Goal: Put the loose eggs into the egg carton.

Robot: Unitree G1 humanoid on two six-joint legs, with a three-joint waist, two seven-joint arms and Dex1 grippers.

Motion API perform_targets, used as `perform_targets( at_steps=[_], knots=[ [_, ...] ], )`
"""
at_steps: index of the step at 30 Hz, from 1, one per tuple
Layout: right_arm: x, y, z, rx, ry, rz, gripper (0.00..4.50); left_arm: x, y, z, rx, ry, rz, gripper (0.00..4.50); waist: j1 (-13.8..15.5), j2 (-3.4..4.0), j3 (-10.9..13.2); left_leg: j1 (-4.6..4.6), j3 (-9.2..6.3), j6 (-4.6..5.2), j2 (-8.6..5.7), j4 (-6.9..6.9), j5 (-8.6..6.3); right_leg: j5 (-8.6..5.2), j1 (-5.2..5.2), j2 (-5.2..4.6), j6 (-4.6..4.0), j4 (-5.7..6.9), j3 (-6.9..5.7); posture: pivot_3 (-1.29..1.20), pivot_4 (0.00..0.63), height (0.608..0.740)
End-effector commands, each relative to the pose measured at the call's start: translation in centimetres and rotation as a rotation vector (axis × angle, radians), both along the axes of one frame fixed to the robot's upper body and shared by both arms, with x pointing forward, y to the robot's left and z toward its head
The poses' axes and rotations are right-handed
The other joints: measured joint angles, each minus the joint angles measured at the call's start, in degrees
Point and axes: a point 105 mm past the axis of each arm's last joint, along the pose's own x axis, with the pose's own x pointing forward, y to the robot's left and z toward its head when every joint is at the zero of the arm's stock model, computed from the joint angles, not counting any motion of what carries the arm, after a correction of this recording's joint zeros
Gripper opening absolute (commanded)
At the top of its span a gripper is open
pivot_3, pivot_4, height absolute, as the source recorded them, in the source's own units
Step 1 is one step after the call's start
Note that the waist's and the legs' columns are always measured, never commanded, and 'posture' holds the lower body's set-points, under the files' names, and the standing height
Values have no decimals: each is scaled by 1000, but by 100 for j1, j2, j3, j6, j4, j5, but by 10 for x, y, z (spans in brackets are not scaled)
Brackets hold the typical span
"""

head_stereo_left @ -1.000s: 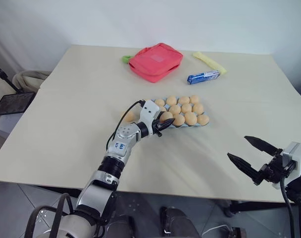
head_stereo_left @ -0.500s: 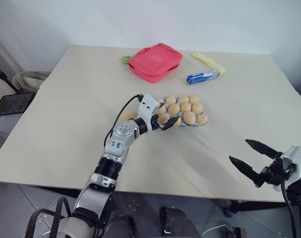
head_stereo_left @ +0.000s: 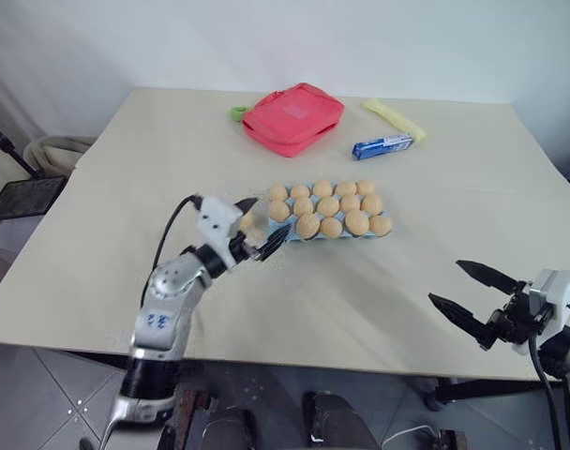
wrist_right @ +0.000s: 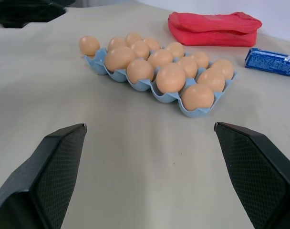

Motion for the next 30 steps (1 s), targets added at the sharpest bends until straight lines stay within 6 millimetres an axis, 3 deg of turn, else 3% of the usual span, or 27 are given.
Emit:
perform_targets(
  at_steps=[1, 7, 11, 16, 24, 30],
  knots=[
    [4, 3, 10, -11, -18, 29, 4500, -21, 19, 1, -1, -36, 6, 4488, 2, 0, 0, 0, 0, 0, 1, 0, 0, -2, 0, 0, -3, -1, -1, 0, 150, 740],
    [12, 6, 14, -21, -12, 53, 4500, -39, 69, -23, -62, 66, 228, 4488, 8, 0, 0, -3, -1, -10, 2, 0, -6, -13, -1, -4, -22, -7, -4, 0, 150, 740],
    [17, 11, 18, -22, -11, 67, 4500, -38, 81, -29, -93, 93, 303, 4488, 12, -2, 1, -8, -3, -8, -2, 0, -8, -13, 1, -10, -23, -18, -6, 0, 150, 740],
    [21, 14, 20, -25, -11, 75, 4500, -25, 74, -28, -89, 87, 274, 4488, 15, -2, 1, -9, -1, -8, -4, 0, -9, -11, 5, -10, -21, -26, -5, 0, 150, 740],
    [20, 19, 23, -27, -12, 66, 4500, 36, 51, -20, -25, 74, 187, 4488, 13, -2, 1, -7, -2, -2, -5, 1, -5, 1, 10, -9, 0, -26, -9, 0, 150, 740],
    [15, 20, 23, -22, -12, 52, 4500, 62, 41, -22, -4, 88, 159, 4488, 4, -2, 1, -12, 3, -2, 4, -8, -10, 2, -5, 1, 3, -21, -11, 0, 150, 740]
  ],
)
